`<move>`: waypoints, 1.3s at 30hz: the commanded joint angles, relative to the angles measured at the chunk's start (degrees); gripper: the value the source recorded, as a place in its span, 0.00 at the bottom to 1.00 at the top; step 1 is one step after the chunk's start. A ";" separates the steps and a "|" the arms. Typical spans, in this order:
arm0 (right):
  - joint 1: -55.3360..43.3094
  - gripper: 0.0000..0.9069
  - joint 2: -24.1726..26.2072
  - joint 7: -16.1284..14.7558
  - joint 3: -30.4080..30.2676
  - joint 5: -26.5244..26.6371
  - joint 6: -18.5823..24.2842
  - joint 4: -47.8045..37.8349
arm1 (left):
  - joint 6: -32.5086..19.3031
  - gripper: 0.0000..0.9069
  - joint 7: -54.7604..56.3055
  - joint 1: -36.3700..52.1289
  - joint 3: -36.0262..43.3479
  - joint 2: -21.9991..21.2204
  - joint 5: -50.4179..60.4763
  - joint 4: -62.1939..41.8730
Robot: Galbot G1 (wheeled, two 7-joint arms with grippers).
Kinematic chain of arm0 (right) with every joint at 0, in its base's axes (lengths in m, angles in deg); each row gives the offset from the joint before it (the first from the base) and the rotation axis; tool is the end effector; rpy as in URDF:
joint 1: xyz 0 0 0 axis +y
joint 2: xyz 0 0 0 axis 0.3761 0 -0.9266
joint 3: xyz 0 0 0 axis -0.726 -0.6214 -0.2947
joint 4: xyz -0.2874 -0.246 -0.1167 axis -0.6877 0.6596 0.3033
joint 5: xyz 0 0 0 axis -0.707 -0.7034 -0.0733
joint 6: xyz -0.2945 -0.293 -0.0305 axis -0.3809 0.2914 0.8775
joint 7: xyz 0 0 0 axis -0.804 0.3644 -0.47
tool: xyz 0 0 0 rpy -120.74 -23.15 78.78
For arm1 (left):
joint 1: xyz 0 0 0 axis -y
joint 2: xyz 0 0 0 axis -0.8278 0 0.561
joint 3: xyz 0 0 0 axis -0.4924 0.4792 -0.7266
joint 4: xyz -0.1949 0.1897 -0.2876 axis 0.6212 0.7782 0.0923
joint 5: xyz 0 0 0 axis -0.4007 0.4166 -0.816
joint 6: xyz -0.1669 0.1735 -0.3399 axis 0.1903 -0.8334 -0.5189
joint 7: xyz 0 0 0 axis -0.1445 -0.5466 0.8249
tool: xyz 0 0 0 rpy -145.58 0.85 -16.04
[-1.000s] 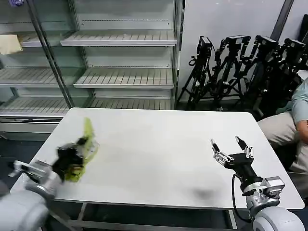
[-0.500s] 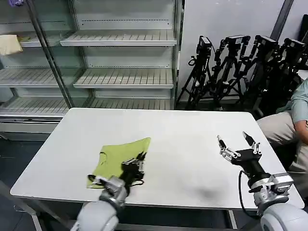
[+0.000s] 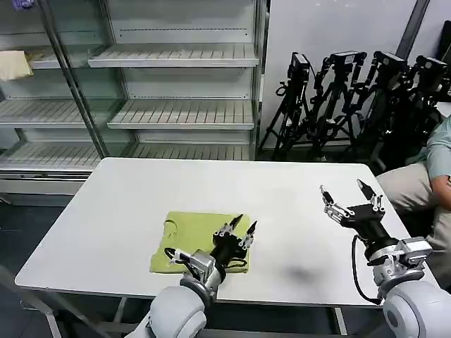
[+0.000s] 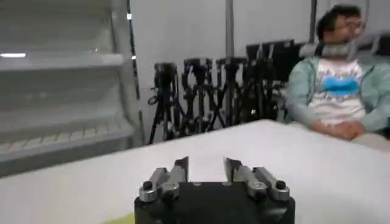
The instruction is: Fold and organize the clothes.
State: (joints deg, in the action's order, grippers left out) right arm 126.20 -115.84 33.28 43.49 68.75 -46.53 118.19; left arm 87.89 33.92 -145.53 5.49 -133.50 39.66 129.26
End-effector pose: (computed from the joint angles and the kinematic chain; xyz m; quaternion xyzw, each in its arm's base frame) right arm 0.2760 -0.1040 -0.1531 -0.0618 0.9968 -0.0484 0.0162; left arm 0.3005 -0.1296 -0.2299 -0.2626 -0.9611 -0.0437 0.0739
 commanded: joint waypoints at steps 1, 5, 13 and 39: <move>-2.44 1.00 0.25 -0.69 -1.71 0.33 0.63 -2.65 | -7.83 1.00 -3.47 1.66 -13.39 7.05 -3.61 -0.40; -3.56 1.00 -0.76 -0.17 -4.00 -3.08 3.12 -7.49 | -16.41 1.00 -9.25 -3.03 -27.20 12.25 1.52 -6.59; -4.03 1.00 -2.28 0.75 -7.31 -5.25 6.16 -9.50 | -27.18 1.00 -14.76 -6.90 -40.02 14.90 2.79 -13.37; -5.66 1.00 0.87 2.69 -13.56 -14.01 10.44 -12.13 | -26.19 1.00 -16.48 -7.26 -42.41 9.75 5.27 -9.63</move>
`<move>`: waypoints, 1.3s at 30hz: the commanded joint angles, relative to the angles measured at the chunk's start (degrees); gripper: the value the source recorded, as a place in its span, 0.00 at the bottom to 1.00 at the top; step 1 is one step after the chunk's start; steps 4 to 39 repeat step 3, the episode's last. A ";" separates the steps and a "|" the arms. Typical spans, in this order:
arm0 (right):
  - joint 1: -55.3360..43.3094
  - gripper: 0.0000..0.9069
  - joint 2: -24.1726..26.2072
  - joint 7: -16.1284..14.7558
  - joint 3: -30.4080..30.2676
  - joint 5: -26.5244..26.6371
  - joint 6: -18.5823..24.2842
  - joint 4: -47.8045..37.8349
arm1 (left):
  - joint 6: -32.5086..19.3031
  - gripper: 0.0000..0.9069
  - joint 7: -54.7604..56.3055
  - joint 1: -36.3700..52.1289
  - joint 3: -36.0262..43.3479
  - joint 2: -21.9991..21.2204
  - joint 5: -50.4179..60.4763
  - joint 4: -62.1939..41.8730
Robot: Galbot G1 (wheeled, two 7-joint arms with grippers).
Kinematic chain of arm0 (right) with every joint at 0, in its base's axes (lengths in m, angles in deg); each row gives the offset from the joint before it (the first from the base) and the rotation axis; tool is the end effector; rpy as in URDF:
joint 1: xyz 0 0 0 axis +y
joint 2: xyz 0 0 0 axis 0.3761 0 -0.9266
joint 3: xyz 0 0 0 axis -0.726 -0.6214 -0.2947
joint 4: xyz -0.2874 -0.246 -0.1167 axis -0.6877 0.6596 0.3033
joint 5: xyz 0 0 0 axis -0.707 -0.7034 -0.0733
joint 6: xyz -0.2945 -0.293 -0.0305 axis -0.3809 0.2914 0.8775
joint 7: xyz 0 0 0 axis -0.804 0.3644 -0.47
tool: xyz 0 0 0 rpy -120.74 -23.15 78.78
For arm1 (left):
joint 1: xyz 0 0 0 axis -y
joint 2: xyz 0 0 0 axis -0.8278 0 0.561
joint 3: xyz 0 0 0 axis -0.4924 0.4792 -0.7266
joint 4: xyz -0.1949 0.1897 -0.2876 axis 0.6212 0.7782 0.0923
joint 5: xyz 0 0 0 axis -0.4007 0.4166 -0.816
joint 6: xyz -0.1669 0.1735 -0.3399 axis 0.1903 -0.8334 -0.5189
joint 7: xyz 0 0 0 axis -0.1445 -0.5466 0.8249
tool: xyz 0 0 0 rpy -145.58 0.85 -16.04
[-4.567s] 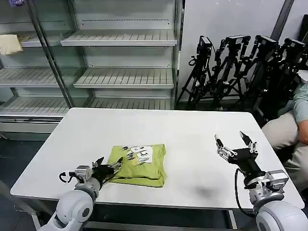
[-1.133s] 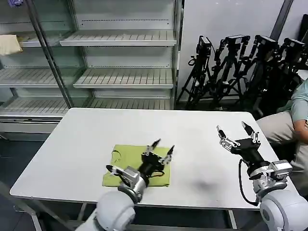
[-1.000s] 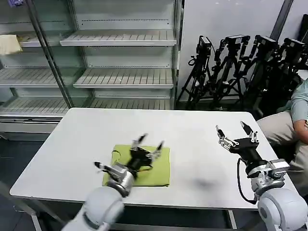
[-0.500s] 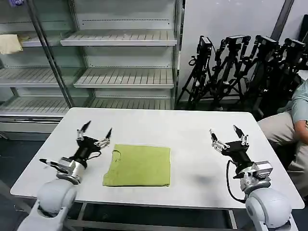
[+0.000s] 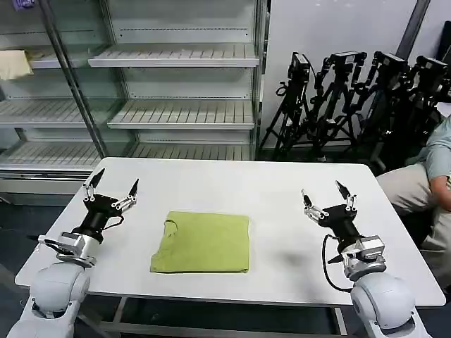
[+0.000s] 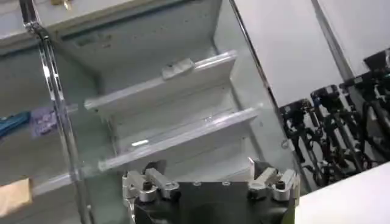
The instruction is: Fold and organize the clothes.
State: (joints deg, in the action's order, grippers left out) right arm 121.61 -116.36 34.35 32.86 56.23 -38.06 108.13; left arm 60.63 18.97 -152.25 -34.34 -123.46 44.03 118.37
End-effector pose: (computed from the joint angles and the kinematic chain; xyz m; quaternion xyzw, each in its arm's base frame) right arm 0.3230 -0.0765 -0.2158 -0.0637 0.9910 -0.1142 0.0282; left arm 0.3634 0.1589 -0.2429 0.0577 0.9804 0.1627 0.0948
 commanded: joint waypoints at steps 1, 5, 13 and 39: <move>-0.94 1.00 1.85 1.67 -2.82 -1.27 2.46 -2.26 | 1.00 1.00 -1.80 -0.54 -2.70 -0.32 0.90 1.00; -0.79 1.00 2.34 1.75 -2.59 -0.69 2.76 -2.45 | 1.00 1.00 -1.80 -0.53 -2.89 -0.45 0.98 0.49; -0.79 1.00 2.34 1.75 -2.59 -0.69 2.76 -2.45 | 1.00 1.00 -1.80 -0.53 -2.89 -0.45 0.98 0.49; -0.79 1.00 2.34 1.75 -2.59 -0.69 2.76 -2.45 | 1.00 1.00 -1.80 -0.53 -2.89 -0.45 0.98 0.49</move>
